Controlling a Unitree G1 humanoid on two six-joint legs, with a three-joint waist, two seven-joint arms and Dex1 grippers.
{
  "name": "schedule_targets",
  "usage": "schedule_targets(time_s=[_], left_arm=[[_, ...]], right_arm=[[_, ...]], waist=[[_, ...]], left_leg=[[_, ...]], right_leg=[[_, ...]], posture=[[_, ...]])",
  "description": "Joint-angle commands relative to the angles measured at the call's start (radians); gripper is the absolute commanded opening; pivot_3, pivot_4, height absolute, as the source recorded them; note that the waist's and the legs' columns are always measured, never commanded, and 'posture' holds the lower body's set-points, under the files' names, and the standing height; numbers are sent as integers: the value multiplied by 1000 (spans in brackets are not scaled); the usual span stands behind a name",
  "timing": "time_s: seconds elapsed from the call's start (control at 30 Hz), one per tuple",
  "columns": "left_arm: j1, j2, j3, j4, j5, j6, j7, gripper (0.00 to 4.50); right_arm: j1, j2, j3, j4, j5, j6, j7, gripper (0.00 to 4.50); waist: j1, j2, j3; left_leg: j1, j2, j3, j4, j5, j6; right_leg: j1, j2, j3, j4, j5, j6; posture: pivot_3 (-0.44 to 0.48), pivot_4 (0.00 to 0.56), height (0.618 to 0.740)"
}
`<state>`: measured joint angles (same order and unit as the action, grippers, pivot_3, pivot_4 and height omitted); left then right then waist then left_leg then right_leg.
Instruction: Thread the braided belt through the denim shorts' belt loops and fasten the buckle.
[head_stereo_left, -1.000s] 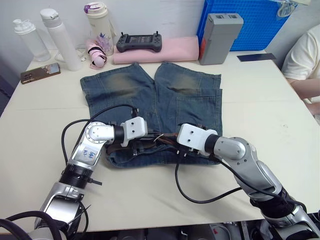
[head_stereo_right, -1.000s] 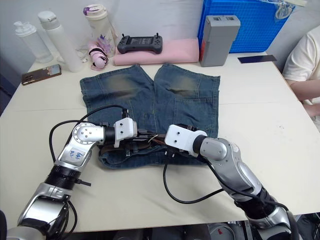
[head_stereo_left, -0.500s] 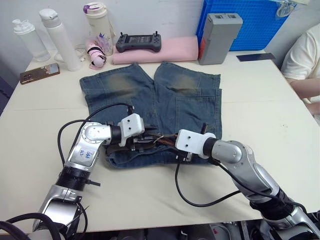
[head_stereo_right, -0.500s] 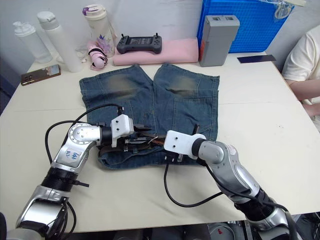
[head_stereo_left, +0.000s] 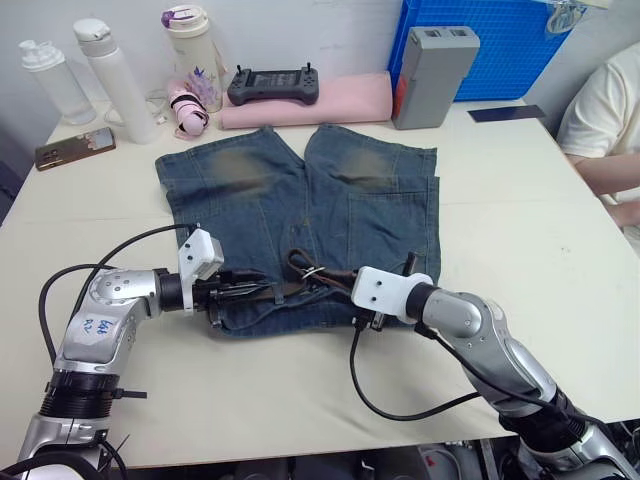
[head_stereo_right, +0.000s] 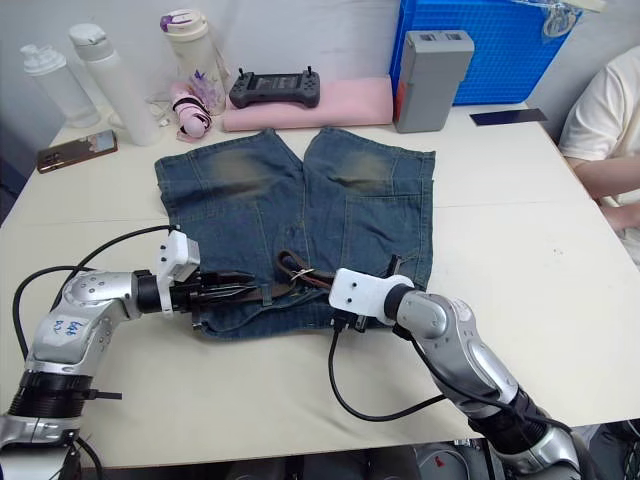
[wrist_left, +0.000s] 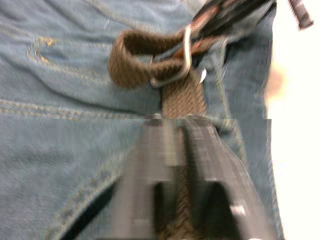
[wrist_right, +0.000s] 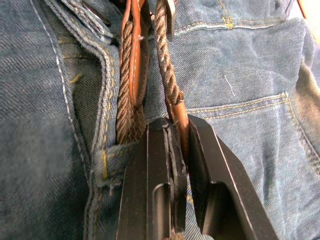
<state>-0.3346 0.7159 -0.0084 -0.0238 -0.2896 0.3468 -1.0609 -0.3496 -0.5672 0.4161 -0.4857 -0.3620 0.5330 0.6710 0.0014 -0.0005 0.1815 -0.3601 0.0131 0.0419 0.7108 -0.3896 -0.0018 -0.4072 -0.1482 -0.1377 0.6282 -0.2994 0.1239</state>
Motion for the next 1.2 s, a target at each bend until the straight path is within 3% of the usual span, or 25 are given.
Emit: schedule_targets(time_s=[0.03, 0.33, 0.73, 0.8, 0.83, 1.07, 1.2], left_arm=[[37, 23, -82, 57, 136, -98, 36, 100], [59, 29, -129, 78, 186, -185, 37, 100], [60, 38, -143, 79, 198, -216, 50, 100], [65, 41, -140, 75, 197, -220, 50, 0], [68, 44, -140, 73, 198, -224, 50, 0], [74, 54, -125, 54, 182, -233, 54, 0], [66, 56, -125, 65, 183, -242, 47, 0]], right_arm=[[48, -35, -94, -92, 9, -51, -17, 0], [338, -271, -379, -61, -6, -123, -2, 0], [277, -222, -319, -26, -43, -129, -59, 0], [271, -218, -314, -16, -53, -128, -62, 937], [269, -216, -313, -13, -55, -127, -62, 1135], [279, -173, -383, -111, 47, -101, -23, 4432], [349, -169, -442, -221, 165, -259, 12, 4432]], waist=[[0, 0, 0], [21, 3, -2], [25, 4, -3], [24, 4, -3], [23, 4, -3], [21, 4, -5], [20, 4, -4]], left_leg=[[0, 0, 0, 0, 0, 0], [8, 0, 3, -2, 0, 1], [10, 0, 1, -2, -1, 2], [10, 0, 1, -2, -1, 2], [10, 0, 1, -2, -1, 2], [10, 0, 1, -2, -1, 2], [10, 1, 1, -3, -1, 2]], right_leg=[[0, 0, 0, 0, 0, 0], [7, 0, 2, -1, 0, 0], [11, -1, 1, -2, 0, 0], [11, -1, 1, -2, 0, 0], [11, -1, 1, -2, 0, 0], [11, 0, 1, -2, 0, 0], [11, 0, 1, -3, 0, 0]], posture=[[0, 150, 705], [0, 150, 705], [0, 150, 705], [0, 150, 705], [0, 150, 705], [0, 150, 705], [0, 150, 705]])
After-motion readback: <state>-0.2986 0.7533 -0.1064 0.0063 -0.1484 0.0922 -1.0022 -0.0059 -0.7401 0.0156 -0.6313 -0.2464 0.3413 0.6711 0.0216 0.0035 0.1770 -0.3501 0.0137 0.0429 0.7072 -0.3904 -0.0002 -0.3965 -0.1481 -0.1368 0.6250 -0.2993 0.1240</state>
